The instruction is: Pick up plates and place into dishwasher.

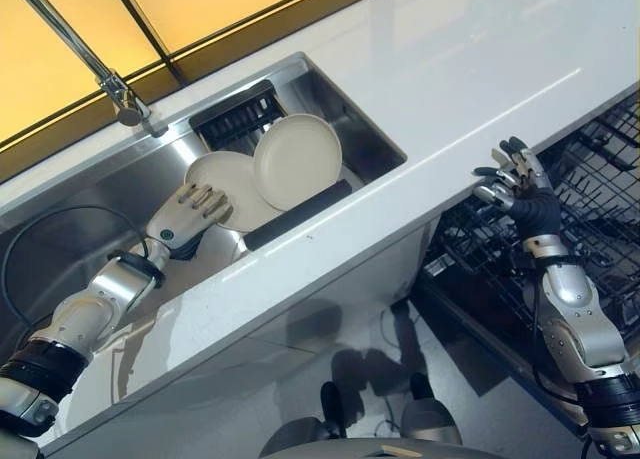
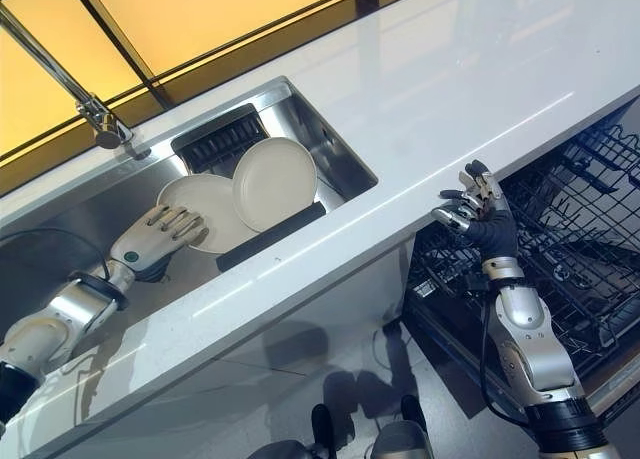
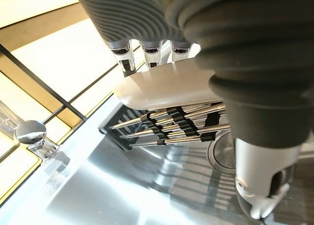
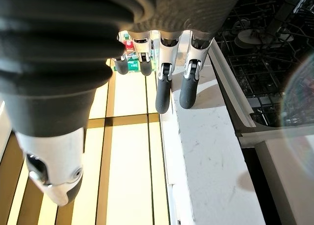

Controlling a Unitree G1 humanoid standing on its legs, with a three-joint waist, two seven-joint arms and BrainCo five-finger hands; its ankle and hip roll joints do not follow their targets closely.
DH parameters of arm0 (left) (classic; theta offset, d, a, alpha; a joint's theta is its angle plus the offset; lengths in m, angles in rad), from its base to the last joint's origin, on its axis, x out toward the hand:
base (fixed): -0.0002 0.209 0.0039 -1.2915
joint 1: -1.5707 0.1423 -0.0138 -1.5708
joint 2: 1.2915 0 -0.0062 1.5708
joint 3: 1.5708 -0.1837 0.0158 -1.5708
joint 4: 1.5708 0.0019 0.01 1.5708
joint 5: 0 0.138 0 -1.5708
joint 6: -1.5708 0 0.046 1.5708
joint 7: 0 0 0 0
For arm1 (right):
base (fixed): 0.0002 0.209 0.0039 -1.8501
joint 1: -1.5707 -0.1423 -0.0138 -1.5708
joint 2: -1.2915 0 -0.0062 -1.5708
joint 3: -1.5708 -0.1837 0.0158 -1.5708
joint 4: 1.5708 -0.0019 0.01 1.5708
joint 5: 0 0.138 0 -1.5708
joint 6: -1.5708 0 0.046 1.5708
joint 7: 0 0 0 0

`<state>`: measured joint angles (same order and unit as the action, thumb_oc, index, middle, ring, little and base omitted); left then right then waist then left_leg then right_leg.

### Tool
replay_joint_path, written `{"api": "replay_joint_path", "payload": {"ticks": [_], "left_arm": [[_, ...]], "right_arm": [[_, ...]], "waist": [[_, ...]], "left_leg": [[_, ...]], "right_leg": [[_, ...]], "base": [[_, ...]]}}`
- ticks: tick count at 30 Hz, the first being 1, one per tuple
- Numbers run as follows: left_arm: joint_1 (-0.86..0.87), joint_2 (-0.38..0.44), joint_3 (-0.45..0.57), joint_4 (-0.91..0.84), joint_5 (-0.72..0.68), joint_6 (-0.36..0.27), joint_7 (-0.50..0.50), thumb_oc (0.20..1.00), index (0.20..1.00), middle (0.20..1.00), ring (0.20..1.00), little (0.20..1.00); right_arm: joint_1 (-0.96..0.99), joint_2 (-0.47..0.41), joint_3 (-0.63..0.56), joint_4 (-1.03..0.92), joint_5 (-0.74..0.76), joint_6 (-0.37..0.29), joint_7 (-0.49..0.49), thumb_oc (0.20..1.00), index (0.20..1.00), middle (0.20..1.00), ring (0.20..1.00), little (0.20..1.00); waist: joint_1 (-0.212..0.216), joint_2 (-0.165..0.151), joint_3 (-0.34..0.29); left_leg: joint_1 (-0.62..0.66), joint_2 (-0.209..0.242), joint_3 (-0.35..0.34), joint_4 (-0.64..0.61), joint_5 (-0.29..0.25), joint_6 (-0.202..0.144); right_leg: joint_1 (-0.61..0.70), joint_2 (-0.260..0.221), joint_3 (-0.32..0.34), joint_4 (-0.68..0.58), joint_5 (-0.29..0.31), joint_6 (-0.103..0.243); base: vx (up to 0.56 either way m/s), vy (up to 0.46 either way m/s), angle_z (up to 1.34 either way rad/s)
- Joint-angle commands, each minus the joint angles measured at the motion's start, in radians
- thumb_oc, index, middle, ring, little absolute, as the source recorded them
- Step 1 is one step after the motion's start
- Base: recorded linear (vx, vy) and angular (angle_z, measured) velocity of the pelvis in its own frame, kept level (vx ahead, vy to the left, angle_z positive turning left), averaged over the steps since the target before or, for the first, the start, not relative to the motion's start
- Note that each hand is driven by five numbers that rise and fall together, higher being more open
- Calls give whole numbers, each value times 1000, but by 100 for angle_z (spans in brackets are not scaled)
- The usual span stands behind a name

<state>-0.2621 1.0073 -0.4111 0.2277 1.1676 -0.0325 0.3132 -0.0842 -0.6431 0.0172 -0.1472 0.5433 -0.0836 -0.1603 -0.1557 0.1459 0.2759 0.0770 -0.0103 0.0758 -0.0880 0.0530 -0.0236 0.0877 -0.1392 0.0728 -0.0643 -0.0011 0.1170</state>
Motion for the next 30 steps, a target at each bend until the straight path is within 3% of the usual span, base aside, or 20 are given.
{"api": "replay_joint_path", "payload": {"ticks": [1, 7, 18, 21, 22, 23, 27, 28, 29, 30], "left_arm": [[-90, -7, 37, 77, 22, 84, 124, 1000, 1000, 1000, 1000, 1000], [-102, -15, 44, 119, 13, 112, 206, 1000, 1000, 1000, 1000, 1000], [-82, -53, 53, 117, 19, 119, 205, 1000, 1000, 1000, 1000, 1000], [-75, -63, 51, 113, 22, 120, 200, 871, 871, 871, 871, 871], [-74, -64, 50, 115, 23, 116, 201, 790, 790, 790, 790, 790], [-75, -66, 48, 113, 23, 113, 193, 627, 627, 627, 627, 627], [-70, -59, 50, 113, 20, 98, 197, 426, 426, 426, 426, 426], [-68, -57, 51, 110, 21, 92, 194, 266, 266, 266, 266, 266], [-65, -58, 53, 108, 23, 89, 191, 200, 200, 200, 200, 200], [-62, -60, 53, 105, 26, 88, 187, 200, 200, 200, 200, 200]], "right_arm": [[-8, -29, 58, 18, 8, -15, 8, 1000, 1000, 1000, 1000, 1000], [6, -24, 50, 26, 5, -28, 16, 1000, 1000, 1000, 1000, 1000], [29, -25, 31, 18, 5, -2, 42, 1000, 1000, 1000, 1000, 1000], [33, -27, 29, 10, 4, 3, 40, 1000, 1000, 1000, 1000, 1000], [33, -27, 29, 9, 3, 4, 40, 1000, 1000, 1000, 1000, 1000], [35, -25, 30, 8, 1, 6, 39, 1000, 1000, 1000, 1000, 1000], [44, -26, 24, 8, 1, 3, 44, 1000, 1000, 1000, 1000, 1000], [48, -25, 20, 8, 1, 3, 48, 1000, 1000, 1000, 1000, 1000], [50, -25, 17, 7, 0, 4, 50, 1000, 1000, 1000, 1000, 1000], [51, -25, 15, 4, 0, 6, 51, 1000, 1000, 1000, 1000, 1000]], "waist": [[19, -44, -41], [12, -49, -45], [7, -35, -67], [6, -33, -66], [5, -32, -67], [4, -31, -68], [3, -30, -68], [3, -30, -68], [3, -29, -68], [3, -29, -68]], "left_leg": [[-58, -34, -16, 98, -107, 7], [-54, -32, -10, 90, -104, 5], [-41, -37, -16, 93, -105, 2], [-41, -38, -18, 94, -105, 2], [-40, -38, -18, 94, -106, 2], [-38, -38, -17, 93, -107, 2], [-37, -38, -18, 95, -107, 2], [-37, -39, -19, 97, -108, 2], [-37, -39, -19, 98, -108, 2], [-37, -40, -20, 99, -109, 2]], "right_leg": [[-158, -64, 5, 111, 30, 57], [-157, -62, 5, 104, 32, 56], [-145, -65, 4, 108, 25, 52], [-145, -65, 5, 110, 24, 52], [-145, -65, 5, 110, 24, 52], [-144, -65, 6, 111, 23, 52], [-142, -66, 6, 111, 23, 53], [-142, -65, 7, 112, 22, 53], [-141, -65, 7, 112, 22, 53], [-141, -65, 7, 112, 22, 53]], "base": [[-8, -11, -3], [-2, -4, -1], [29, 9, 0], [0, 0, 0], [0, 0, 0], [0, 0, 0], [0, 0, 0], [0, 0, 0], [0, 0, 0], [0, 0, 0]]}}
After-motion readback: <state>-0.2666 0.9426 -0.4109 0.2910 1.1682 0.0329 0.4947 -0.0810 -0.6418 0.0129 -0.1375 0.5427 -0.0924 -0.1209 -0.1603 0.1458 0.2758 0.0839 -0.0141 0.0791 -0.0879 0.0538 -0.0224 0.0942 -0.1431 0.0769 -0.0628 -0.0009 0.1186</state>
